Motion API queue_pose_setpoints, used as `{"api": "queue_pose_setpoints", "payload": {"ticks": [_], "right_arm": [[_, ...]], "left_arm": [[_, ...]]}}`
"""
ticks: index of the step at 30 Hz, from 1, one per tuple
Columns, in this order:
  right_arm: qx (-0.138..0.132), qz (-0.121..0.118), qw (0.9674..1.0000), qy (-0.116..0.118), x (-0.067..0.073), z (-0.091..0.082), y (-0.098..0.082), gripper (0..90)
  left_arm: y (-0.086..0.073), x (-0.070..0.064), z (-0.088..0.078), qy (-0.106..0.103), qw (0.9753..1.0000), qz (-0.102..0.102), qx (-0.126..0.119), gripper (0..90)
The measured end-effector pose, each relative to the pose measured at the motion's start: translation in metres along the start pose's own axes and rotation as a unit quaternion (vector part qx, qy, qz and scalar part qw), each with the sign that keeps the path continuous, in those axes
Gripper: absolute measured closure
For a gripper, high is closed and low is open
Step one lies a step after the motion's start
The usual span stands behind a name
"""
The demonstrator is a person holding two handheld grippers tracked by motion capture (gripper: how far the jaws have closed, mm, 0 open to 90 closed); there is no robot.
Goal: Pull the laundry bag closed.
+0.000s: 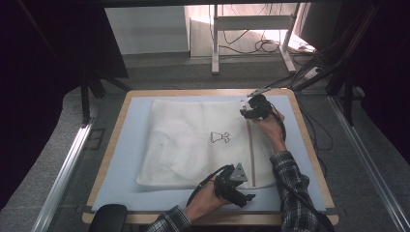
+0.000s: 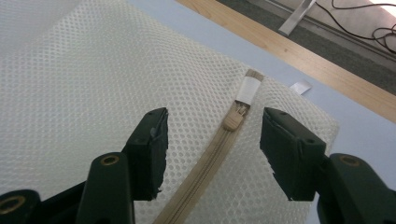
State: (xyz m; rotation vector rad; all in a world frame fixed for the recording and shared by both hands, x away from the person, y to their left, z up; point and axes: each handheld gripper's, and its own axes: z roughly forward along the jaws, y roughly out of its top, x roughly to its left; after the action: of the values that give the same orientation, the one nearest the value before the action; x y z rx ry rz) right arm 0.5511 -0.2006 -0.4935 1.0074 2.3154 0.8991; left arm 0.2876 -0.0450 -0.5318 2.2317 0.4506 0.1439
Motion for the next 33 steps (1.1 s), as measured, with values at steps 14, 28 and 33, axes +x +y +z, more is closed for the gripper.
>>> {"api": "queue_pose_setpoints", "payload": {"ticks": [14,28,33], "right_arm": [[0.008,0.012,0.9993,0.035,0.014,-0.009,-0.001,24.8],[-0.007,0.038,0.9973,0.062,0.025,-0.018,0.000,4.6],[-0.005,0.040,0.9973,0.062,0.026,-0.021,-0.001,4.0]], "left_arm": [[-0.003,-0.002,-0.012,-0.002,0.9997,0.020,0.014,5.8],[-0.008,0.000,-0.026,0.010,0.9994,0.032,0.007,3.5],[-0.010,-0.001,-0.029,0.015,0.9991,0.040,0.009,2.6]]}}
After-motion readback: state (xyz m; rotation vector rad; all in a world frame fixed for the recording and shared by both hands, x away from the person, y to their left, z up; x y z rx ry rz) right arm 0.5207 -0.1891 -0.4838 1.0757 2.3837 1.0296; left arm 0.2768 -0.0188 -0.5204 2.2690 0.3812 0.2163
